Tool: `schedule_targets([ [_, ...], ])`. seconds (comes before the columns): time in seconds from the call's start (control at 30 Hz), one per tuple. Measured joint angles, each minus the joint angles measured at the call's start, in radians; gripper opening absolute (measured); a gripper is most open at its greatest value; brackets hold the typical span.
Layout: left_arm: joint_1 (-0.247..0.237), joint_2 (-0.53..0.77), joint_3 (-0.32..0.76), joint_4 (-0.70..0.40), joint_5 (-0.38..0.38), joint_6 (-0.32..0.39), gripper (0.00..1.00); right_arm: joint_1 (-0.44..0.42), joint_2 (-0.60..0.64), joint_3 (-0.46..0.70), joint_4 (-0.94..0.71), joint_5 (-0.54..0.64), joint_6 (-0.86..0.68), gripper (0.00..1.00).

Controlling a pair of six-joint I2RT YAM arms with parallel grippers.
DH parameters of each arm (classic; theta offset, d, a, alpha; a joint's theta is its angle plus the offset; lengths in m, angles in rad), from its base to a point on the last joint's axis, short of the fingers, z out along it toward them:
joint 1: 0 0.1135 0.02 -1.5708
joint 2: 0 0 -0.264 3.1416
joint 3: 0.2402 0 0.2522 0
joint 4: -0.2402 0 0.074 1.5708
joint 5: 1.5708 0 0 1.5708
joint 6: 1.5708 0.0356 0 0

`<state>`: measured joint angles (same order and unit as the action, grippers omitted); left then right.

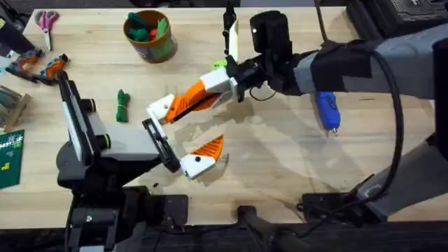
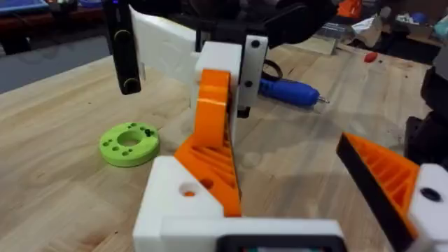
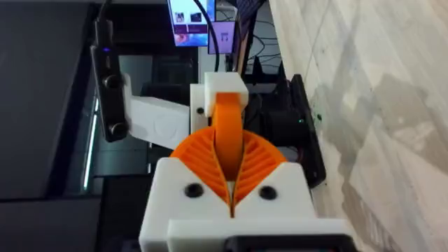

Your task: Pick up the gripper from the table and insert it into the empty holder that is missing its gripper. Then pick up a screw, insert it into the mounting hole, and use the screwdriver to tighten it. Finally, clean up the table by picking up the vegetable and placing it into the bucket.

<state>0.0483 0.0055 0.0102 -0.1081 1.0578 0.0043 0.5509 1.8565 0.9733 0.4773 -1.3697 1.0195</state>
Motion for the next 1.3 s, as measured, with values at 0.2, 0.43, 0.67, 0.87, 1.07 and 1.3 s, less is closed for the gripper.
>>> schedule_targets([
  [0.2, 0.0, 0.0, 0.0, 0.0, -0.005, 0.003, 0.986, 0.017, 0.0, 0.0, 0.036, 0.034, 0.007, 0.009],
  [0.43, 0.001, 0.0, 0.0, 0.0, -0.007, -0.001, 0.987, 0.025, 0.0, 0.0, 0.042, 0.057, 0.021, 0.009],
  [0.67, 0.005, 0.0, 0.0, 0.0, -0.011, -0.008, 0.985, 0.041, 0.0, 0.005, 0.045, 0.086, 0.03, 0.009],
  [0.87, 0.01, 0.0, 0.0, 0.003, -0.031, -0.007, 0.987, 0.052, 0.0, 0.021, 0.04, 0.114, 0.032, 0.008],
  [1.07, 0.012, 0.0, 0.0, 0.003, -0.035, -0.007, 0.987, 0.055, 0.0, 0.024, 0.039, 0.126, 0.032, 0.008],
  [1.3, 0.012, 0.0, 0.0, 0.003, -0.037, -0.007, 0.987, 0.055, 0.0, 0.024, 0.039, 0.127, 0.033, 0.015],
])
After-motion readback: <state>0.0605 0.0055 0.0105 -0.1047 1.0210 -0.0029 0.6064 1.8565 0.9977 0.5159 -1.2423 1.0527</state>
